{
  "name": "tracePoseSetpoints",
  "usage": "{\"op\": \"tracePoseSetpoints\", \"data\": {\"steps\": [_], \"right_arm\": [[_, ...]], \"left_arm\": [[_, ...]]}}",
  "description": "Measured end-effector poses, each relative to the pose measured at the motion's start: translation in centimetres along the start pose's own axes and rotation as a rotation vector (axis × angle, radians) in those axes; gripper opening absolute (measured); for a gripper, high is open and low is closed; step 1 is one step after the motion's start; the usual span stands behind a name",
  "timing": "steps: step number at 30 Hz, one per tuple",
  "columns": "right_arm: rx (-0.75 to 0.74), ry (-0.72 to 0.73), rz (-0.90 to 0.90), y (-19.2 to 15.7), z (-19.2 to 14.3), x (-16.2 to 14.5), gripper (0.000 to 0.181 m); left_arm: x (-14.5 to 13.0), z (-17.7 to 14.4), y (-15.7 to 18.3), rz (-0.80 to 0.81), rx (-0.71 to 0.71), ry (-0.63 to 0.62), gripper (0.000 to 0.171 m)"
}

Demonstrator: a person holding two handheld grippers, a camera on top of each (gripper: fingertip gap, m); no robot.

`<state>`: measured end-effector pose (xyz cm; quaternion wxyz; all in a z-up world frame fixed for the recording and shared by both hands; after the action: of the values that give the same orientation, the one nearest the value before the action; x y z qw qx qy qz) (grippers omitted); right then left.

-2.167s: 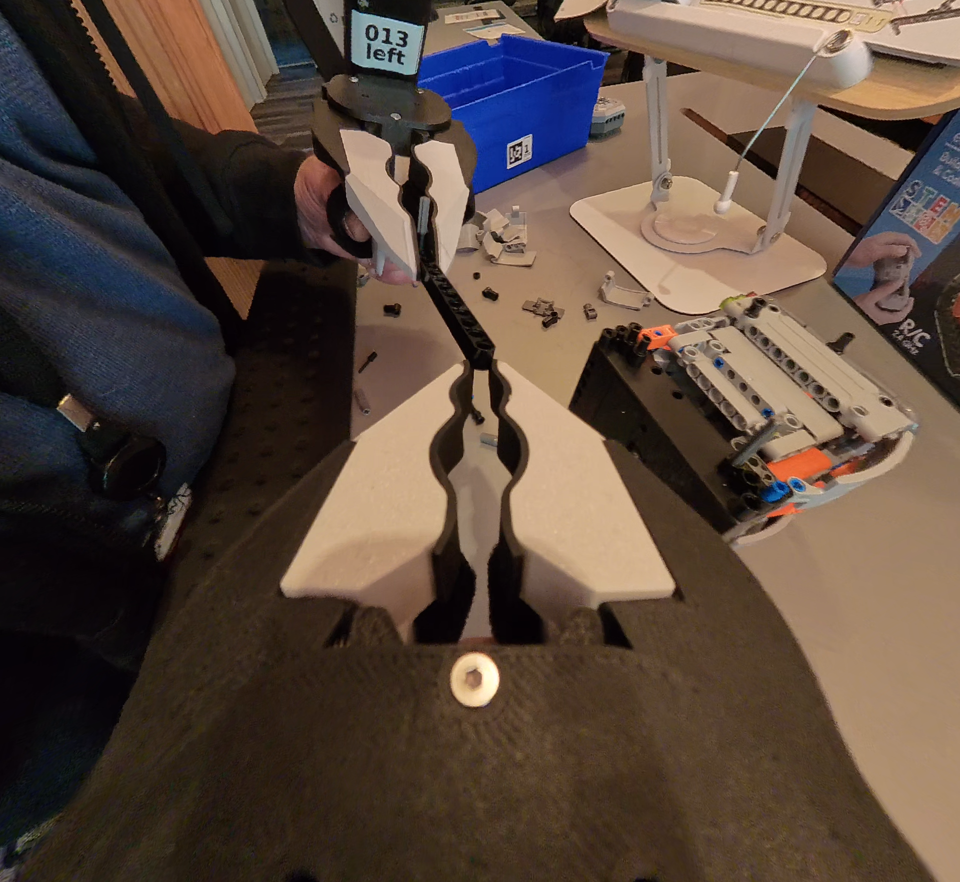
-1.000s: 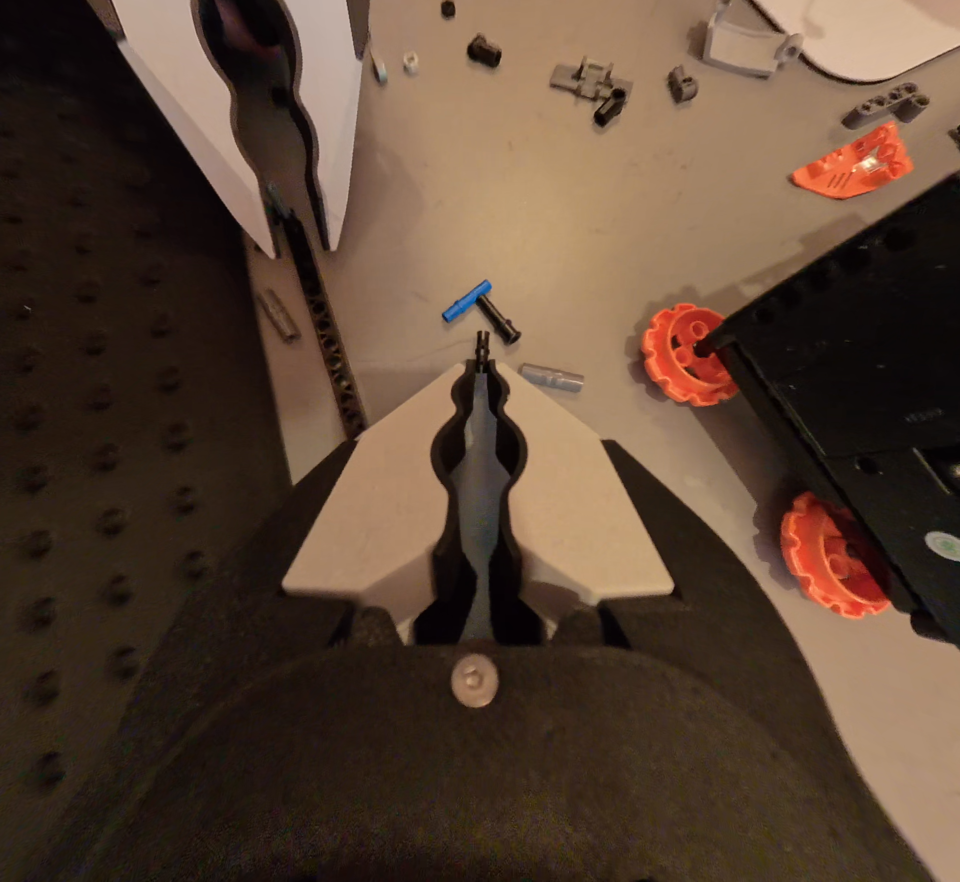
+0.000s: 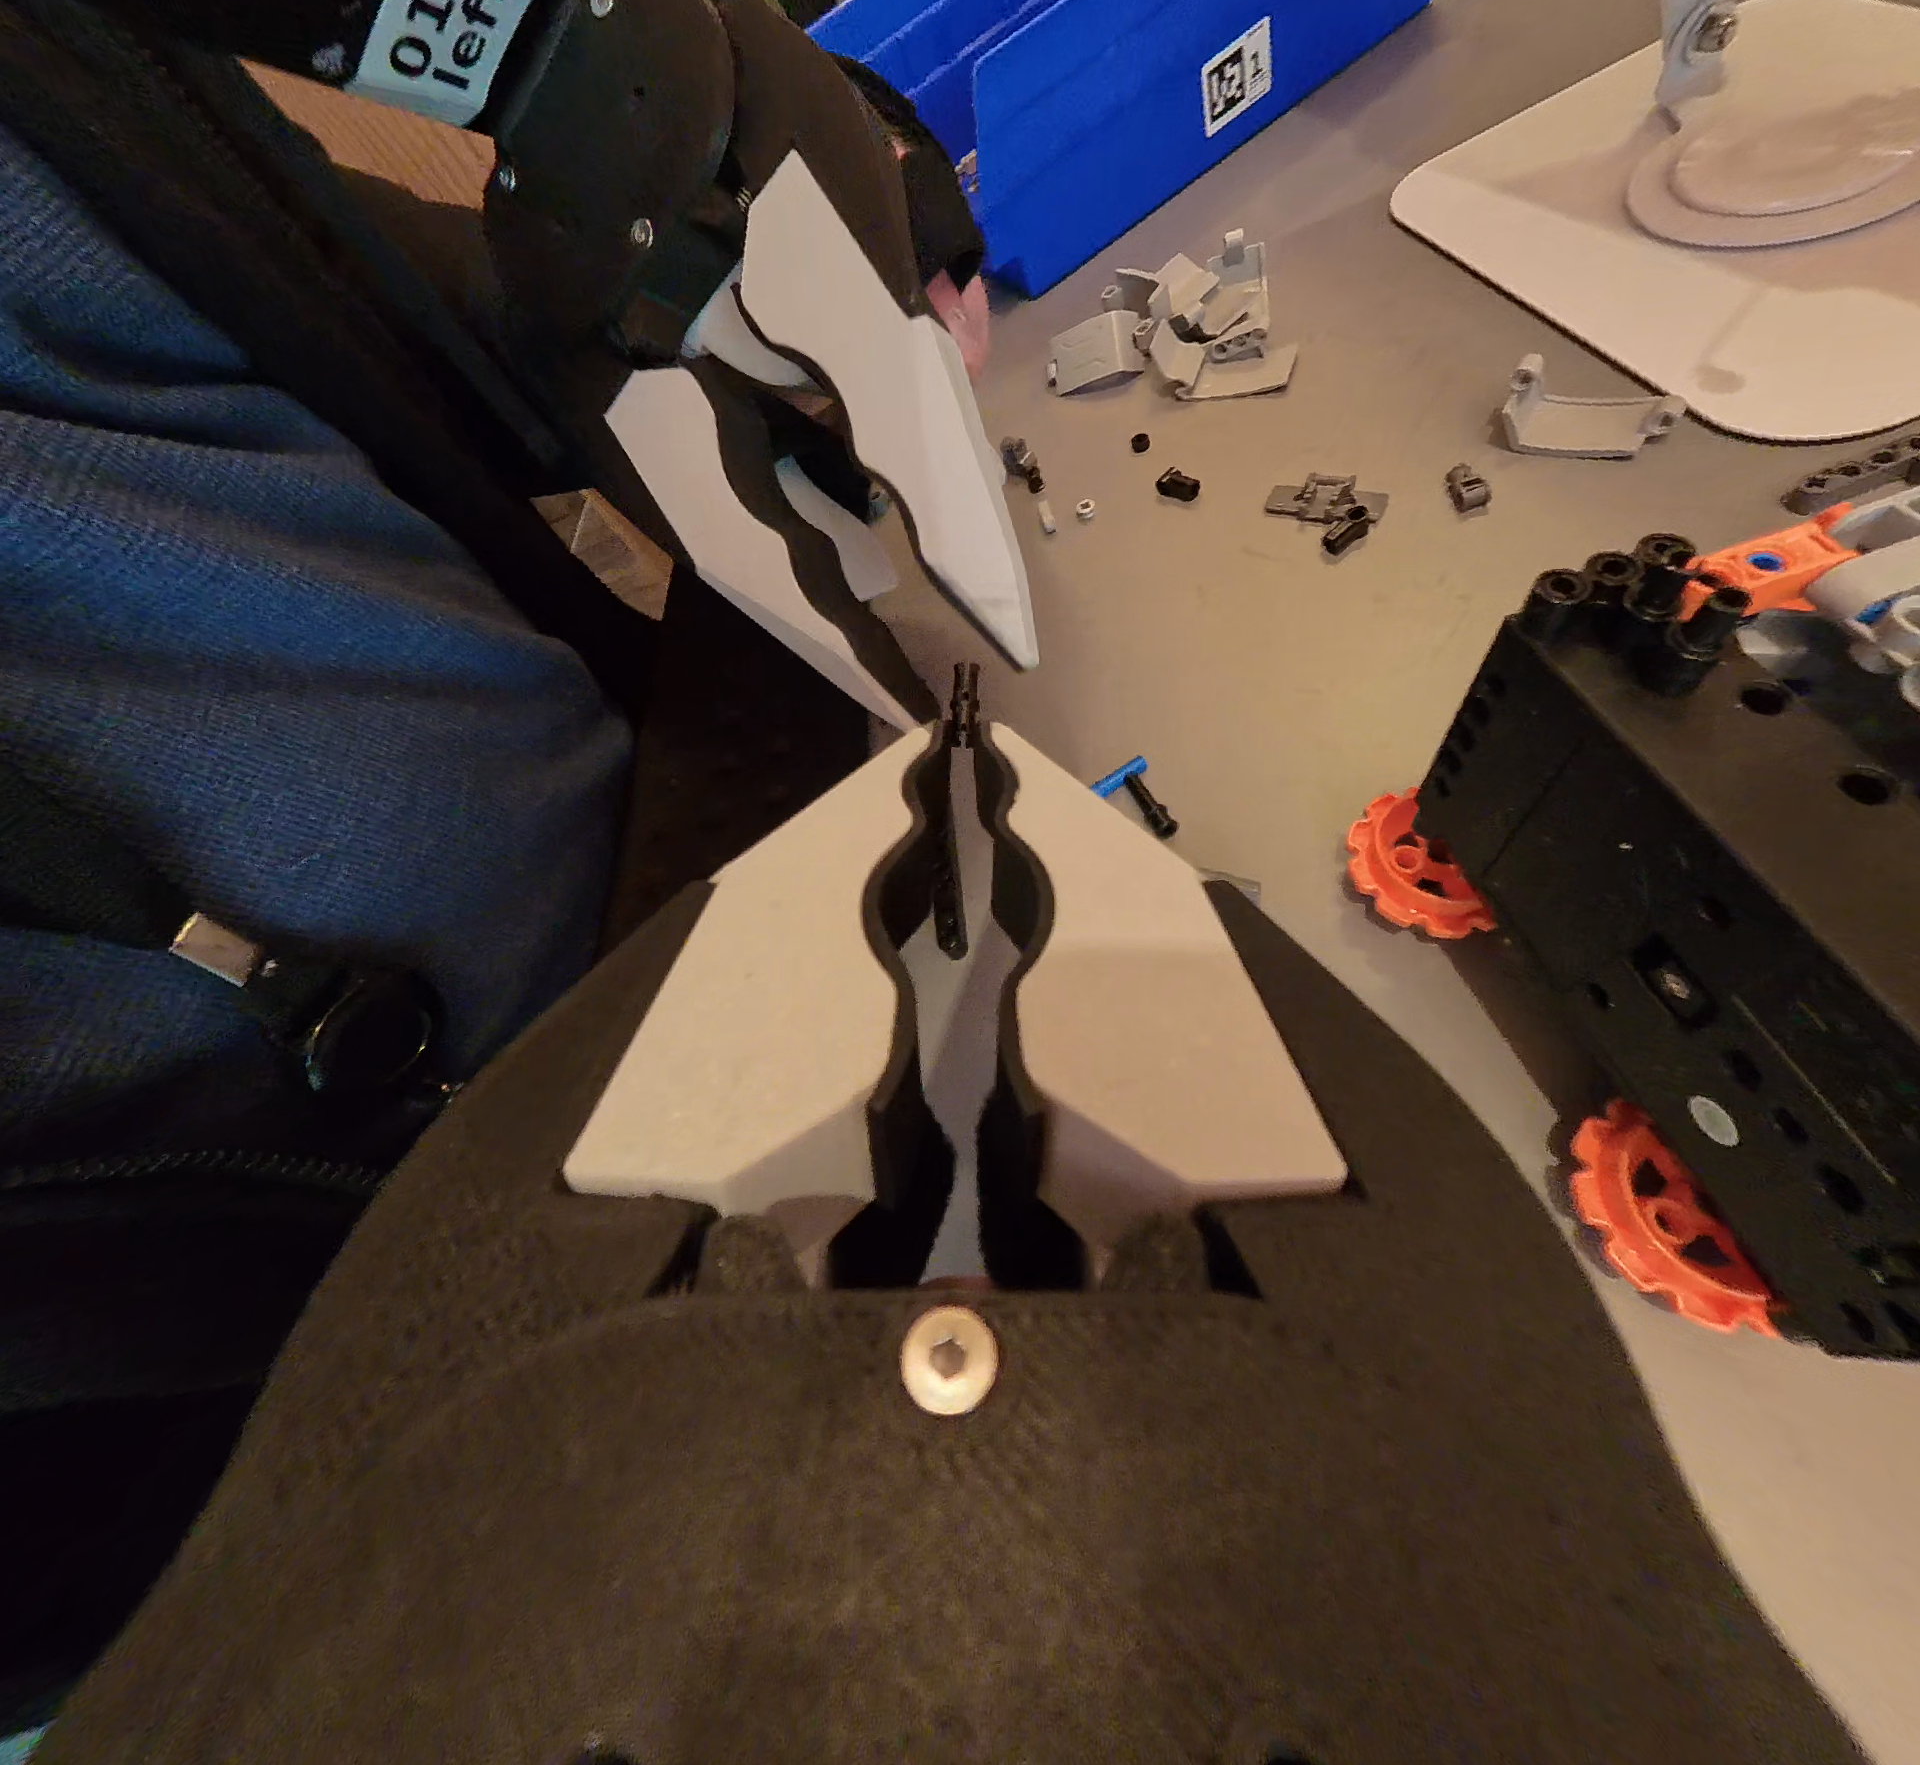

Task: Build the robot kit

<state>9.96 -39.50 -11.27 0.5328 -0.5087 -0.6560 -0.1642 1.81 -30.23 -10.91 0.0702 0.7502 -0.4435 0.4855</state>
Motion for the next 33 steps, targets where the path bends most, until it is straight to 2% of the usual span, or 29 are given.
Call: {"op": "tracePoseSetpoints", "data": {"steps": [3, 6, 16, 21, 25, 28, 33], "right_arm": [[0.021, -0.022, 0.002, -0.1, 0.1, 0.0, 0.001], [0.046, -0.018, 0.013, -0.2, 0.2, 0.0, 0.001], [0.044, 0.115, 0.100, 0.5, -0.2, 0.5, 0.001], [0.027, 0.096, 0.112, 0.8, -0.1, 0.1, 0.001], [0.015, 0.057, 0.111, 1.0, -0.2, 0.0, 0.001], [0.020, 0.045, 0.111, 1.0, -0.2, 0.1, 0.001], [0.022, 0.067, 0.114, 1.0, -0.4, 0.4, 0.001]], "left_arm": [[0.1, 0.4, 0.6, 0.039, -0.012, -0.010, 0.017], [0.1, 0.3, 0.5, 0.058, -0.004, -0.005, 0.004], [-0.1, 0.2, -0.2, -0.073, 0.049, 0.050, 0.003], [-0.5, 0.6, -0.3, -0.128, 0.064, 0.071, 0.004], [-0.4, 0.5, -0.6, -0.103, 0.067, 0.073, 0.015], [-0.4, 0.7, -0.2, -0.033, 0.061, 0.038, 0.011], [-0.3, 1.0, -0.2, -0.035, 0.059, 0.052, 0.004]]}}
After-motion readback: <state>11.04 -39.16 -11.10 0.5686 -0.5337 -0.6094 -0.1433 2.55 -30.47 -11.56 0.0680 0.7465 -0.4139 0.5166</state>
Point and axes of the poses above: each gripper's, where its closed fingertips meet, z out along the fingers, x out of its top, y = z × x across the jaws, the point moved 7 cm from there along -z, back along the fingers, and after that the axes turned 2 degrees about -z, right-handed, at the moved point
